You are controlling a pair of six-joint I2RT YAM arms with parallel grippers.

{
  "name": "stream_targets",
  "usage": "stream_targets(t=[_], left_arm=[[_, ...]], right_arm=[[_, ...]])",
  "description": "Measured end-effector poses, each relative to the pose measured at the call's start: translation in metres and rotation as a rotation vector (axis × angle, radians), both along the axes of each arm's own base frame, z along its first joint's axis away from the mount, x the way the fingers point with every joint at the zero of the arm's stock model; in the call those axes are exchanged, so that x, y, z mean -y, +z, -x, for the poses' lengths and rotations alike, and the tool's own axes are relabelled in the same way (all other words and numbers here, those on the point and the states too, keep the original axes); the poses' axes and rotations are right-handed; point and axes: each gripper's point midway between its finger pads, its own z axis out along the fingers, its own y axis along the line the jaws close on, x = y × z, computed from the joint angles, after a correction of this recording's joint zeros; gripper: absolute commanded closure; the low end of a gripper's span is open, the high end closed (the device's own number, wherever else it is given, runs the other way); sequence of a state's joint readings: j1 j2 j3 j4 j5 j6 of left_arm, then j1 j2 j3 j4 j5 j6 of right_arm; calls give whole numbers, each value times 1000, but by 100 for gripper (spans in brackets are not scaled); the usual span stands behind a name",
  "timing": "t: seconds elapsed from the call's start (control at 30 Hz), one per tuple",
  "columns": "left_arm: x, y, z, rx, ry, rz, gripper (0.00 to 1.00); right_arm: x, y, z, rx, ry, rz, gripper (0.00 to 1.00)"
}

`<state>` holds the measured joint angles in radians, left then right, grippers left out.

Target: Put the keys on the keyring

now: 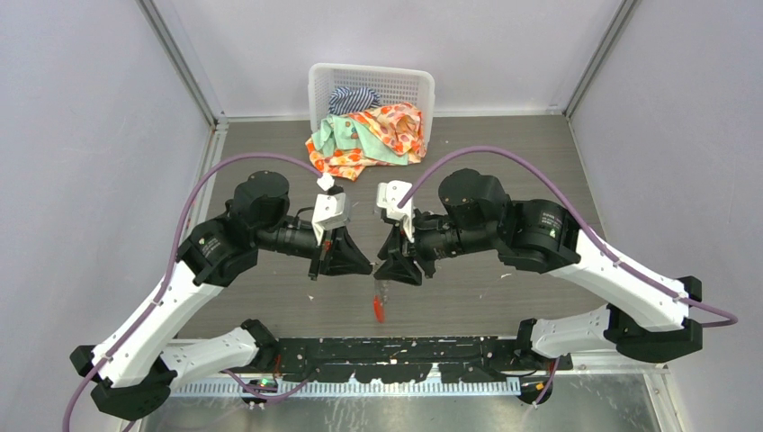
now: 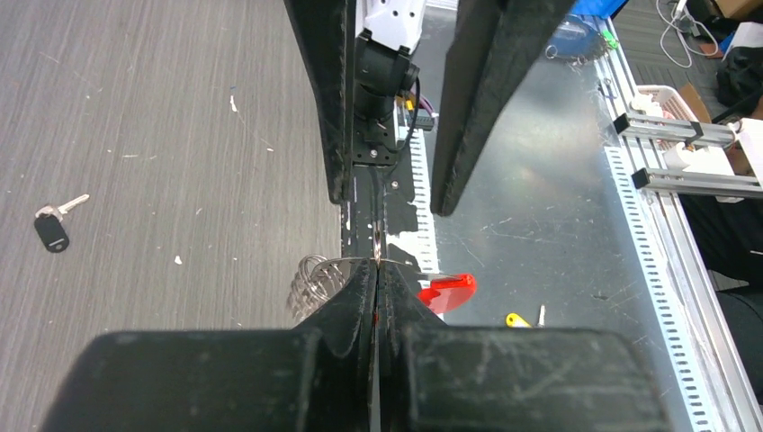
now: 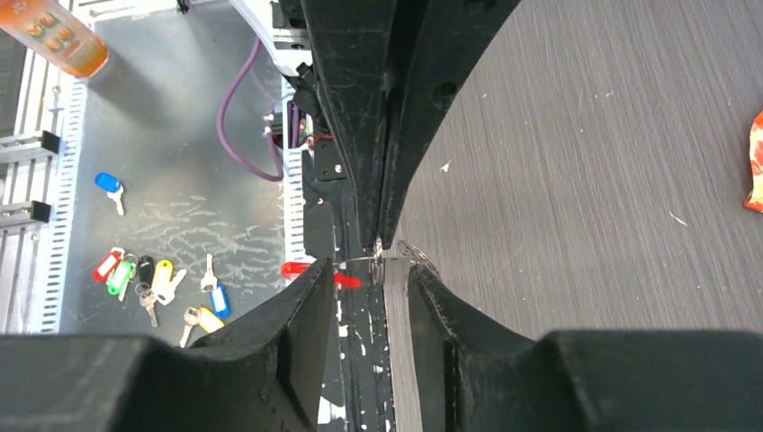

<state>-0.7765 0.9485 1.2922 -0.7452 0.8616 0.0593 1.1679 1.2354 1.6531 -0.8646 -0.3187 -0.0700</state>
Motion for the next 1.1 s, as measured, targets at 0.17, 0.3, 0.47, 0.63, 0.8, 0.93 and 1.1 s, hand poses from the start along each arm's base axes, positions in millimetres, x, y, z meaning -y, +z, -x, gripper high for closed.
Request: stream_targets(t=[0.17,0.3,0.47,0.63,0.8,0.93,1.1], left_arm=[[-1,-2,3,-13,-12,-8,100],[-2,-2,4,-15,-17,-8,100],[-2,-1,5,-16,-20,-6,100],[-1,-1,5,-16,-20,-5,100],[-1,-1,5,-15,-20,-3,100],[-1,-1,5,-15,-21,-3,100],[-1,0,5,-16,-19,-1,100]], right_arm=[[3,8,-2,-16,11,-16,60],[1,8,-2,-29,23,-13,59],[-5,-1,-3,-51,36,12,58],[-7,-3,-3,-60,42,16,62],[-7,-2,-2,-68,53,12,66],[-7,-2,0,-75,64,11,67],[-10,-5,1,-85,75,17,68]])
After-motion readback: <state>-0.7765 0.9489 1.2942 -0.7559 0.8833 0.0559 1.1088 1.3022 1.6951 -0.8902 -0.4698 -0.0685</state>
